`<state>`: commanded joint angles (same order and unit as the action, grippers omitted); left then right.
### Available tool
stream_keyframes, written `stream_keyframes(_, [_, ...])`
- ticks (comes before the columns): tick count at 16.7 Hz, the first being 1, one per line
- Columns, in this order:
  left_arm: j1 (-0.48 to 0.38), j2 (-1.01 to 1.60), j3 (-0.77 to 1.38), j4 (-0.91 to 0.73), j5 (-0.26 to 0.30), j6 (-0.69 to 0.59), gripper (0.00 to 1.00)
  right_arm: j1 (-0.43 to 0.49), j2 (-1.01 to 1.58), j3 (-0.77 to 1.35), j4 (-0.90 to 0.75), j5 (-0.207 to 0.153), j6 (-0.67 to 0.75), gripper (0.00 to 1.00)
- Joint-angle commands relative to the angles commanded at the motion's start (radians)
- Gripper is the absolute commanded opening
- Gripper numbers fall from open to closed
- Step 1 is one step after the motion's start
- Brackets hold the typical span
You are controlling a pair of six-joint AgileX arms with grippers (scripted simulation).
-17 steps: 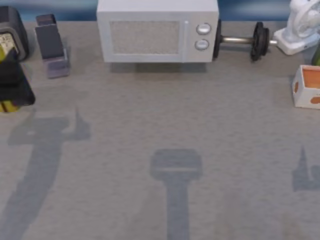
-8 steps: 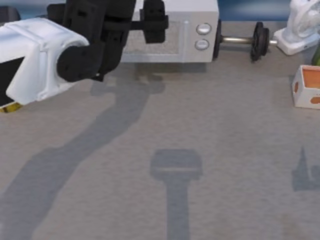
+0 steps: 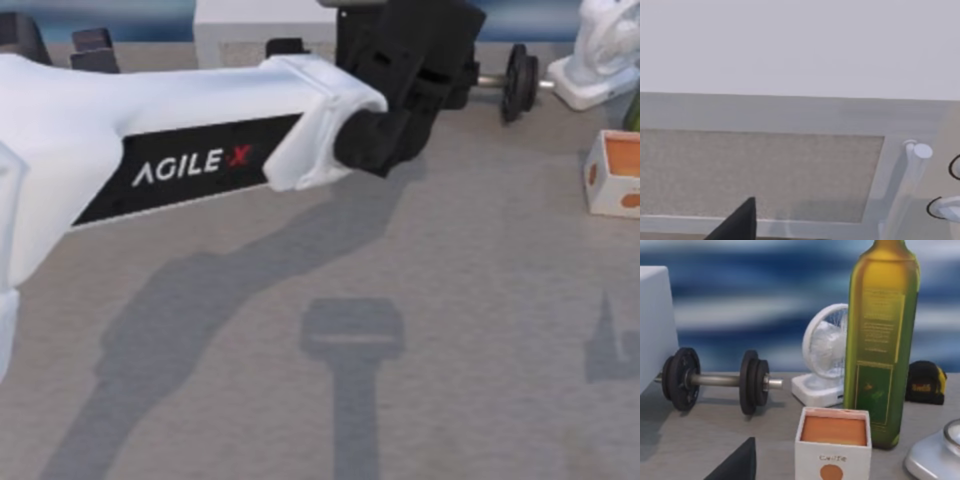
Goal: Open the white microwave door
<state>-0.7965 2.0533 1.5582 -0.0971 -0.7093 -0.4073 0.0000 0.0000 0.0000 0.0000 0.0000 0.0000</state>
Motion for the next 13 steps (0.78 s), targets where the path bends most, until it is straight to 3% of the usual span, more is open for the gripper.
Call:
stream_keyframes(7, [0.006,0.023,0.021,0.005,0.005,0.004,1.00,0.000,0.000,0.000,0.000,0.000,0.000,1.00])
stream_keyframes(13, [0.080,0.204,0.200,0.040,0.071,0.056,1.00,0.000,0.000,0.000,0.000,0.000,0.000,1.00])
